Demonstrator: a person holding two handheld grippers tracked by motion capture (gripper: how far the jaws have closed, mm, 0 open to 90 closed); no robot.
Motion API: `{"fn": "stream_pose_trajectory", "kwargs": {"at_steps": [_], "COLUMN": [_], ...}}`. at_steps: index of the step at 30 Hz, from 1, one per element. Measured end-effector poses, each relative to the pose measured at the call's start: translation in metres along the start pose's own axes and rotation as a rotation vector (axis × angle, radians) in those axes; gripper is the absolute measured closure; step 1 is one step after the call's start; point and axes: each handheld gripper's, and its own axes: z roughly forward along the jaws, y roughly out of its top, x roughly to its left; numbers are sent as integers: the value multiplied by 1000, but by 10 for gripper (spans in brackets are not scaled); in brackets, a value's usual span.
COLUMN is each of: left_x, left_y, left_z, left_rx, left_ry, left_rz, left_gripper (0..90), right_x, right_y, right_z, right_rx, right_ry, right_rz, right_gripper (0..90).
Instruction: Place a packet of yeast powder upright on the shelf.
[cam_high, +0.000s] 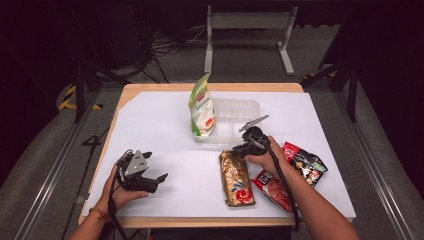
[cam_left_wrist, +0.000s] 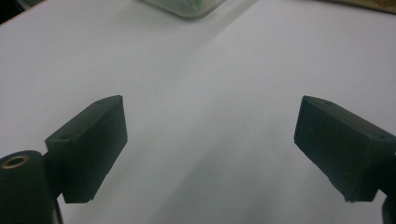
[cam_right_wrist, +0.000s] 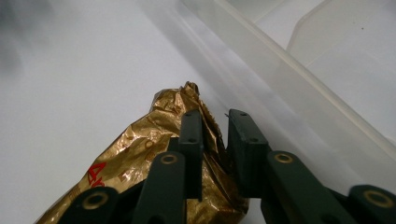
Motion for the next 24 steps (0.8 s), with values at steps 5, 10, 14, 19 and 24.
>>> {"fn": "stream_pose_trajectory", "kwargs": {"at_steps": [5,10,14,19,24], "left_x": [2,2,2,2,2], "left_y": [-1,0,0,0,1], "left_z": [-1,-1,-2,-4,-5], "left_rx": [-6,-10,-12,-20,-25], "left_ry": [1,1,-1,-3,-2], "left_rz": [-13,-16,-16,-18,-21], "left_gripper": [102,103,104,104,104], "right_x": [6,11,17,22,30], "right_y": [-4,-6,-4,-1,2], "right_z": [-10,-26,-42,-64,-87], "right_rx": [-37,-99,-165,-249,-328], "right_ry": [18,43,47,52,52], "right_rz": [-36,-56,-70,-85,-98], "right_gripper": [843,863,876,886,889]}}
